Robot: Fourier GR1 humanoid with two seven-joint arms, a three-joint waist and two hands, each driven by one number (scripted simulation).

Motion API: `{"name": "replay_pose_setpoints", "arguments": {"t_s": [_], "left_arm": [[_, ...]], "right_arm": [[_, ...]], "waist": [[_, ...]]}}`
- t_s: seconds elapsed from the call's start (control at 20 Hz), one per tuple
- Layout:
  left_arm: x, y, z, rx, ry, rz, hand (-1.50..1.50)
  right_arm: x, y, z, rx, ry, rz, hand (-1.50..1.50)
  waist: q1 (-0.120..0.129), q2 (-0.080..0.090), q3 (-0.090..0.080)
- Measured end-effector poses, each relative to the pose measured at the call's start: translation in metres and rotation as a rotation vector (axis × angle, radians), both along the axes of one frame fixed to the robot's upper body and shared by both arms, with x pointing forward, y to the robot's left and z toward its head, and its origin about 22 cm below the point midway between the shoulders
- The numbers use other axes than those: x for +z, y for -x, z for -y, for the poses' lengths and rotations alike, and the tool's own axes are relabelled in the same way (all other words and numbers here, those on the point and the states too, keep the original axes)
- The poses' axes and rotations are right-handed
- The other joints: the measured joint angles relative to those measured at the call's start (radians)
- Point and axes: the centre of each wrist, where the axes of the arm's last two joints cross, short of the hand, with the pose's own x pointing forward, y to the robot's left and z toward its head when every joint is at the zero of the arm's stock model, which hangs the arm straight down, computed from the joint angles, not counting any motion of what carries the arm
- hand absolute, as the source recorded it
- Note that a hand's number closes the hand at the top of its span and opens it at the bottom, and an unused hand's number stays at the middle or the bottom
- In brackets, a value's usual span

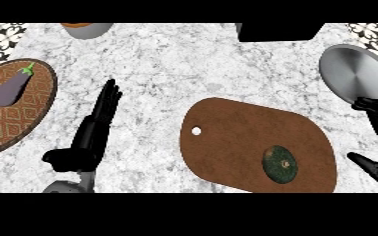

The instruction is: Pick the squash from the cutting board and place it in the pan

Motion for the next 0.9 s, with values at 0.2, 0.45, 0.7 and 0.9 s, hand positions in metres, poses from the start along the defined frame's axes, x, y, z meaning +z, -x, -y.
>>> {"name": "replay_pose_setpoints", "arguments": {"t_s": [0.2,0.45,0.7,0.9], "left_arm": [[-0.005,0.001,0.005,-0.024,0.002,-0.009,0.00],[-0.005,0.000,0.012,-0.046,0.002,-0.005,0.00],[0.000,0.000,0.013,-0.061,0.004,-0.006,0.00],[0.000,-0.001,0.016,-0.069,0.005,-0.004,0.00]], "right_arm": [[0.005,0.029,0.027,0.008,0.143,0.039,-1.50],[0.025,0.035,0.026,0.049,0.305,0.029,-1.50],[0.051,0.029,0.006,0.110,0.490,-0.039,-1.50],[0.054,0.026,-0.021,0.158,0.665,-0.120,-1.50]], "waist": [[0.009,0.003,0.000],[0.024,0.006,0.000],[0.034,0.006,-0.001],[0.043,0.008,-0.001]]}}
